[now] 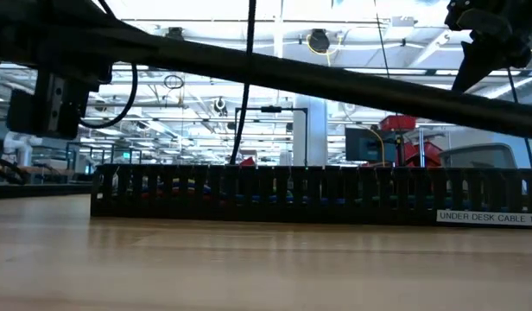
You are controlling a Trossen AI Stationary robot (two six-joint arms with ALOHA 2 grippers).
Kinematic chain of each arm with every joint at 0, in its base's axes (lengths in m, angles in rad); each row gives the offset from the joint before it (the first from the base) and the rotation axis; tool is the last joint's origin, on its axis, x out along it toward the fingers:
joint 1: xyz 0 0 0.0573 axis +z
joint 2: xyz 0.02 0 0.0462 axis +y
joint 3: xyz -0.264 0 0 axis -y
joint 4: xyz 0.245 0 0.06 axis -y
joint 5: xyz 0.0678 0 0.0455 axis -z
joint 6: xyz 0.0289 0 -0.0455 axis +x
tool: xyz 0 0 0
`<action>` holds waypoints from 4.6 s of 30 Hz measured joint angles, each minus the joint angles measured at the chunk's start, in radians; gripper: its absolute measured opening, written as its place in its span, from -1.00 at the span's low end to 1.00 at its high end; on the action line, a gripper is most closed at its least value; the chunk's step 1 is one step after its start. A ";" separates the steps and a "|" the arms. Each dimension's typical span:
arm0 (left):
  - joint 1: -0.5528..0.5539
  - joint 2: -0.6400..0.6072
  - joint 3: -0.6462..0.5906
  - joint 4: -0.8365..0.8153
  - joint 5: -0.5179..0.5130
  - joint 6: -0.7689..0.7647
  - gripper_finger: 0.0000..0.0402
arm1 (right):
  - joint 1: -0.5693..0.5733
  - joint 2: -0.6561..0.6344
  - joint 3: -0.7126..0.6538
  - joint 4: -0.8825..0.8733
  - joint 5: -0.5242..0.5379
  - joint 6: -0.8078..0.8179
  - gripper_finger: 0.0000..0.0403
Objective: Ziptie cables
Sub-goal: Insert the black cover of the black cable duct
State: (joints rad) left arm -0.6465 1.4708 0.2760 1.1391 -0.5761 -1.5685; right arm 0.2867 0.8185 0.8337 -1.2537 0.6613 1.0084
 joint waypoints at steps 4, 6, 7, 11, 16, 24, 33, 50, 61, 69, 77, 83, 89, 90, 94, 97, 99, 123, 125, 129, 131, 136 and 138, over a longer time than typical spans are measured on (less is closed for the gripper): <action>-0.004 0.000 0.000 -0.041 -0.017 -0.022 -0.99 | 0.000 0.000 0.000 0.000 0.000 0.000 -1.00; -0.003 0.000 0.000 -0.044 -0.022 -0.023 -0.99 | 0.000 0.000 0.000 0.000 0.000 0.001 -1.00; -0.003 0.000 0.000 -0.051 -0.025 -0.024 -0.99 | 0.000 0.000 0.000 0.000 0.000 0.000 -1.00; -0.004 0.000 0.000 -0.057 -0.041 -0.023 -0.99 | 0.000 0.000 0.000 0.001 -0.002 0.001 -1.00; -0.004 0.000 0.000 -0.057 -0.052 -0.023 -0.99 | 0.000 0.000 0.000 0.001 -0.004 0.001 -1.00; -0.003 0.000 0.000 -0.069 -0.078 -0.024 -0.99 | 0.000 0.000 0.000 0.002 -0.004 0.001 -1.00; -0.003 0.000 0.000 -0.002 -0.082 -0.048 -0.99 | 0.000 0.000 0.000 0.016 -0.012 0.001 -1.00; -0.002 0.000 0.000 -0.031 -0.015 -0.048 -0.99 | 0.000 0.000 0.000 0.014 -0.008 0.000 -1.00; -0.002 0.000 0.000 -0.057 -0.051 -0.049 -0.99 | 0.000 0.000 0.000 0.015 -0.011 0.000 -1.00; -0.002 0.000 0.001 -0.057 -0.071 -0.034 -0.99 | 0.000 0.000 0.000 0.015 -0.011 0.000 -1.00; -0.002 0.000 0.001 -0.017 -0.069 -0.036 -0.99 | 0.000 0.000 0.000 0.015 -0.009 -0.001 -1.00; -0.002 0.000 0.001 -0.016 -0.044 -0.004 -0.99 | 0.000 0.000 0.000 0.015 -0.007 -0.003 -1.00; -0.002 0.000 0.002 -0.073 -0.044 -0.023 -0.99 | 0.000 0.000 0.000 0.015 -0.008 -0.002 -1.00; -0.002 0.000 0.002 -0.075 -0.044 -0.023 -0.99 | 0.000 0.000 0.000 0.015 -0.008 -0.002 -1.00; -0.002 0.000 0.002 -0.081 -0.043 -0.022 -0.99 | 0.000 0.000 0.000 0.015 -0.008 -0.001 -1.00; -0.002 0.000 0.002 -0.084 -0.050 -0.022 -0.99 | 0.000 0.000 0.000 0.015 -0.008 0.000 -1.00; -0.002 0.000 0.002 -0.088 -0.059 -0.022 -0.99 | 0.000 0.000 0.000 0.016 -0.008 0.000 -1.00; -0.002 0.000 0.002 -0.118 -0.067 -0.050 -0.99 | 0.030 0.097 -0.112 0.294 -0.269 -0.025 -1.00; -0.002 0.000 0.002 -0.120 -0.068 -0.050 -0.99 | 0.043 0.124 -0.150 0.389 -0.315 -0.025 -1.00; -0.002 0.000 0.002 -0.122 -0.072 -0.051 -0.99 | 0.066 0.178 -0.192 0.523 -0.384 -0.026 -1.00; -0.002 0.000 0.002 -0.128 -0.076 -0.059 -0.99 | 0.079 0.198 -0.192 0.554 -0.403 -0.027 -1.00; -0.002 0.000 0.002 -0.139 -0.078 -0.075 -0.99 | 0.122 0.209 -0.192 0.625 -0.409 -0.022 -1.00; 0.000 0.000 0.002 -0.144 -0.078 -0.075 -0.99 | 0.138 0.209 -0.192 0.652 -0.409 -0.017 -1.00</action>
State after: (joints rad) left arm -0.6462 1.4704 0.2779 0.9948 -0.6540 -1.6436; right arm 0.4244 1.0275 0.6415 -0.6013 0.2526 0.9916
